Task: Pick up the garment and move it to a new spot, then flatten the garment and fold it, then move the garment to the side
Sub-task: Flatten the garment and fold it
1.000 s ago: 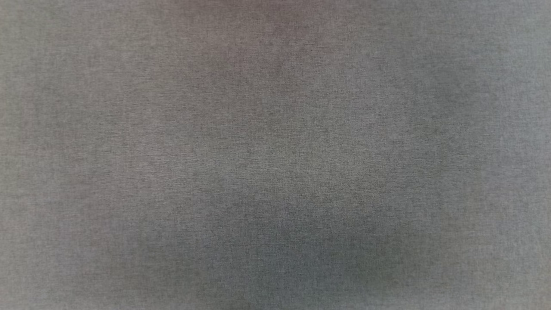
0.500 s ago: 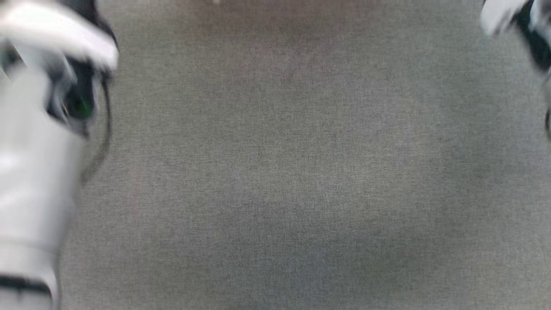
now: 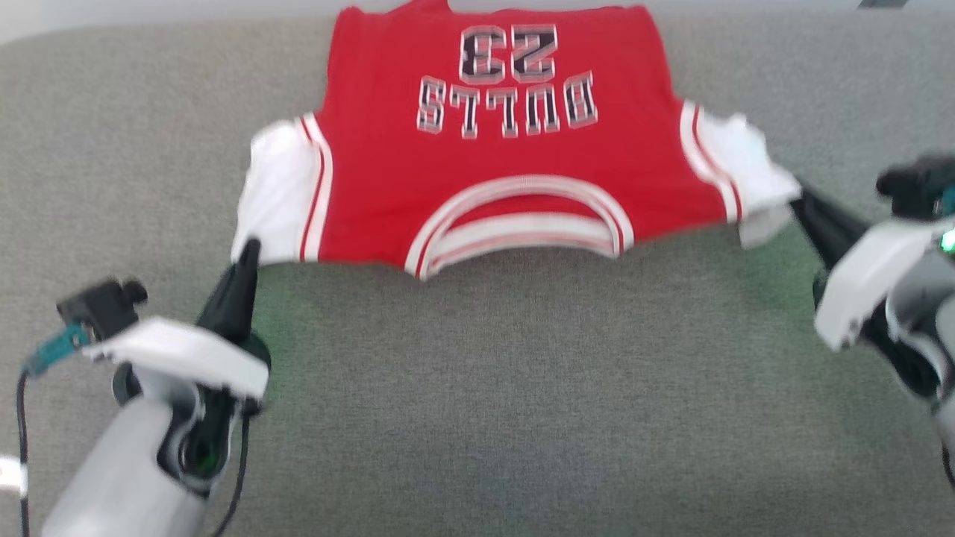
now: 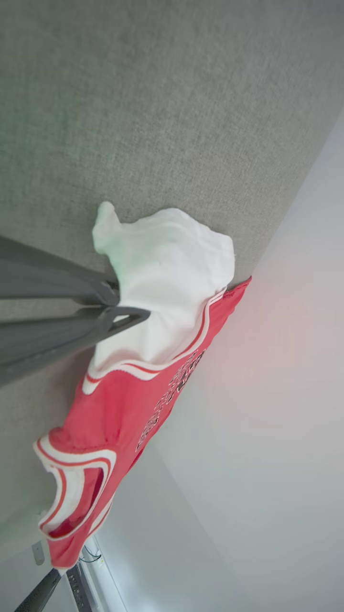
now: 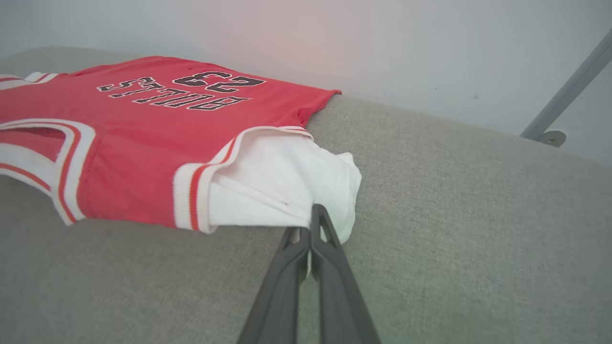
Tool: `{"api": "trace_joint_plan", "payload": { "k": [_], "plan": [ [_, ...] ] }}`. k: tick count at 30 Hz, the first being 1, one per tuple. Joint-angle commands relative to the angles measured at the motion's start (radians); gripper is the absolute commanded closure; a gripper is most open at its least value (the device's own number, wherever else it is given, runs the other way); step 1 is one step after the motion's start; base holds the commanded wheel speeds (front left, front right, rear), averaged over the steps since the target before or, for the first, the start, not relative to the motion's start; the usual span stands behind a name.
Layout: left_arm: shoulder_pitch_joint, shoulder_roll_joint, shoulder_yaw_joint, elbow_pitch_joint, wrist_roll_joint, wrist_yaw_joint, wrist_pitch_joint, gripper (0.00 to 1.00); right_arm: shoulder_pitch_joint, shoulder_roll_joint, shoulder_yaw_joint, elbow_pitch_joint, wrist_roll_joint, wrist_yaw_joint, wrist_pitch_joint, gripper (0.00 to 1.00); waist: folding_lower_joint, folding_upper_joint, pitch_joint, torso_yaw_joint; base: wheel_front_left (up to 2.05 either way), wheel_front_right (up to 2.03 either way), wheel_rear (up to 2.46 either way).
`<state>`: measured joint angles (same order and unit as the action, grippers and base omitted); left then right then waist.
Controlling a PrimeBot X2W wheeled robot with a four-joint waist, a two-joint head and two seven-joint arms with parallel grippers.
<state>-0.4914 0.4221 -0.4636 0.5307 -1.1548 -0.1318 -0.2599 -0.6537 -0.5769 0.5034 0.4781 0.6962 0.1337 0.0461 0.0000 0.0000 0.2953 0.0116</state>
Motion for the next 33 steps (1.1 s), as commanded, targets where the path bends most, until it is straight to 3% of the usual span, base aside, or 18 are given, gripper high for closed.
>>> {"api": "trace_joint_plan", "payload": {
  "k": [1, 10, 19, 27, 33],
  "plan": [
    [0.042, 0.011, 0.011, -0.019, 0.023, 0.003, -0.007, 1.00, 0.043, -0.016, -0.012, -0.021, 0.009, -0.005, 0.014, 1.00, 0.0000, 0.0000, -0.034, 0.004, 0.00, 0.00, 0.00],
    [0.331, 0.026, 0.133, -0.167, 0.108, 0.005, -0.007, 1.00, 0.366, -0.074, -0.137, -0.260, 0.023, -0.006, 0.155, 1.00, 0.0000, 0.0000, -0.112, -0.002, 0.00, 0.00, 0.00],
    [0.621, 0.049, 0.168, -0.423, 0.145, 0.074, -0.007, 1.00, 0.698, -0.086, -0.327, -0.563, 0.009, -0.006, 0.400, 1.00, 0.0000, 0.0000, -0.109, 0.016, 0.00, 0.00, 0.00],
    [0.731, 0.064, 0.194, -0.564, 0.167, 0.138, -0.007, 1.00, 0.855, -0.054, -0.446, -0.738, -0.021, -0.006, 0.526, 1.00, 0.0000, 0.0000, -0.091, 0.029, 0.00, 0.00, 0.00],
    [0.708, 0.064, 0.175, -0.600, 0.180, 0.149, 0.015, 1.00, 0.883, -0.009, -0.488, -0.819, -0.053, -0.006, 0.579, 1.00, 0.0000, 0.0000, -0.074, 0.033, 0.00, 0.00, 0.00]
  ]
}}
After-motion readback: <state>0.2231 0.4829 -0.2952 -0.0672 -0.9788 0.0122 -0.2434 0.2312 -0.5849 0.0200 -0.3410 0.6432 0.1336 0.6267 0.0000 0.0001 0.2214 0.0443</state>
